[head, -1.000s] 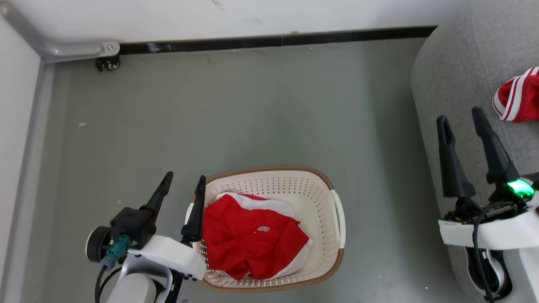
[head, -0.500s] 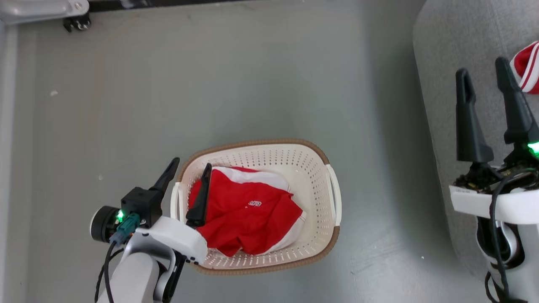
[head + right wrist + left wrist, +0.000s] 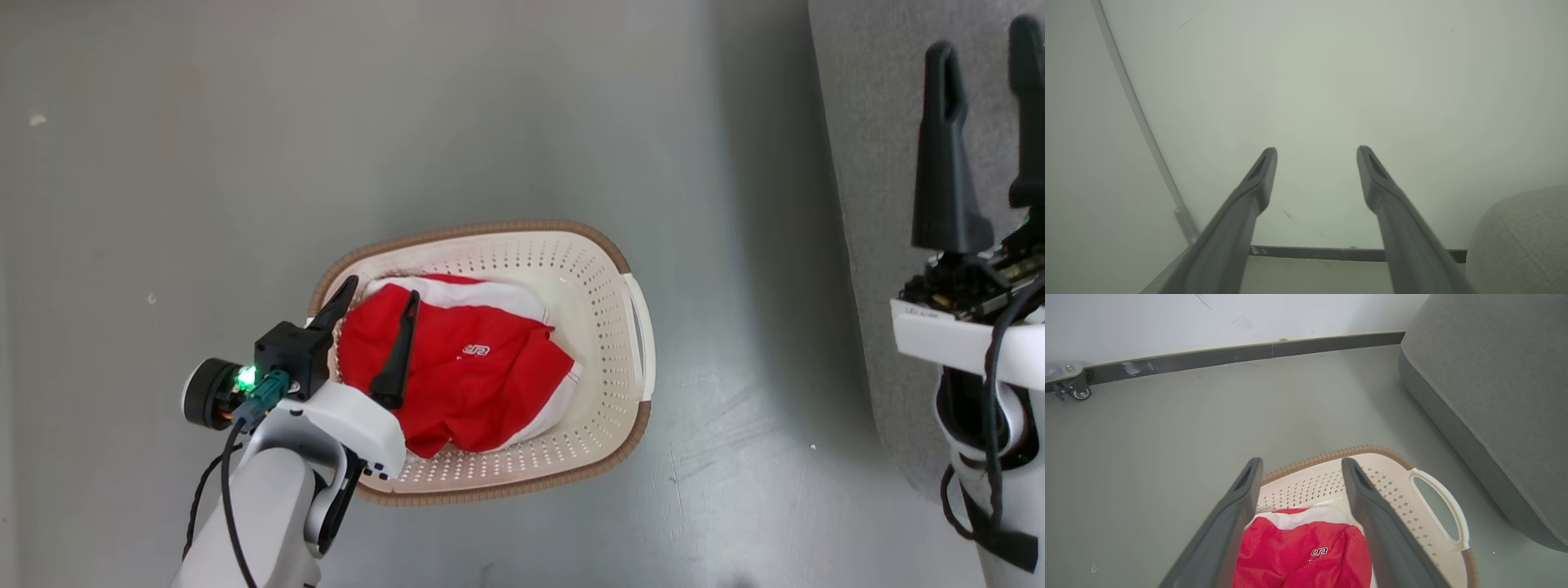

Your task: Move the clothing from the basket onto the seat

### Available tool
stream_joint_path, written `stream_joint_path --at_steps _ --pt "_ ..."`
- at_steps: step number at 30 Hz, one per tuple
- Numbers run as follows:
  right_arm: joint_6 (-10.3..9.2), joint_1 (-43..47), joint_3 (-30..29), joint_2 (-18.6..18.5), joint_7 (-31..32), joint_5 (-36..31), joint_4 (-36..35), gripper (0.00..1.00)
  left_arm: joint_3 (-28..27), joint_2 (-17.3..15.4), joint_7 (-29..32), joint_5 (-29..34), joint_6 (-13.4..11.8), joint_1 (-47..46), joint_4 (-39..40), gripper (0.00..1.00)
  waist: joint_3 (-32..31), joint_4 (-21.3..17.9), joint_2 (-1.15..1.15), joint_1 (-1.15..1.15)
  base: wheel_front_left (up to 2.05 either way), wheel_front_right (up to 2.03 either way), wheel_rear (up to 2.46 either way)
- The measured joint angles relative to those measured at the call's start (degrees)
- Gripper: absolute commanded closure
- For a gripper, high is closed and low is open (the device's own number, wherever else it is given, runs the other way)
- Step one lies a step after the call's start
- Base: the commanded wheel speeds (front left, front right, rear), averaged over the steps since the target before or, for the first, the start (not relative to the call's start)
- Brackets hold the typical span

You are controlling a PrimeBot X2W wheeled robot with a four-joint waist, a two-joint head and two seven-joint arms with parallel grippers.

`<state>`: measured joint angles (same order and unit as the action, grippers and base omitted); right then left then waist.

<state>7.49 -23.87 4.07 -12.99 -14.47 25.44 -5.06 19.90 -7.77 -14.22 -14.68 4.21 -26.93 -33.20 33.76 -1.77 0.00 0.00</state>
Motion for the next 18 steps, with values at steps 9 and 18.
stream_joint_path --at_steps 9,18 --pt "0.00 -4.43 -0.34 -0.19 -0.07 0.00 -0.38 0.00 1.24 1.07 0.00 0.82 0.59 -4.28 -4.38 0.00 4.33 -0.77 0.00 0.00 0.00 0.00 0.00" --pt "0.00 -7.39 -0.77 -0.30 -0.08 -0.59 -0.71 0.00 2.83 1.29 0.08 2.60 0.88 -8.53 -8.99 0.00 8.49 -1.30 0.00 0.00 0.00 0.00 0.00"
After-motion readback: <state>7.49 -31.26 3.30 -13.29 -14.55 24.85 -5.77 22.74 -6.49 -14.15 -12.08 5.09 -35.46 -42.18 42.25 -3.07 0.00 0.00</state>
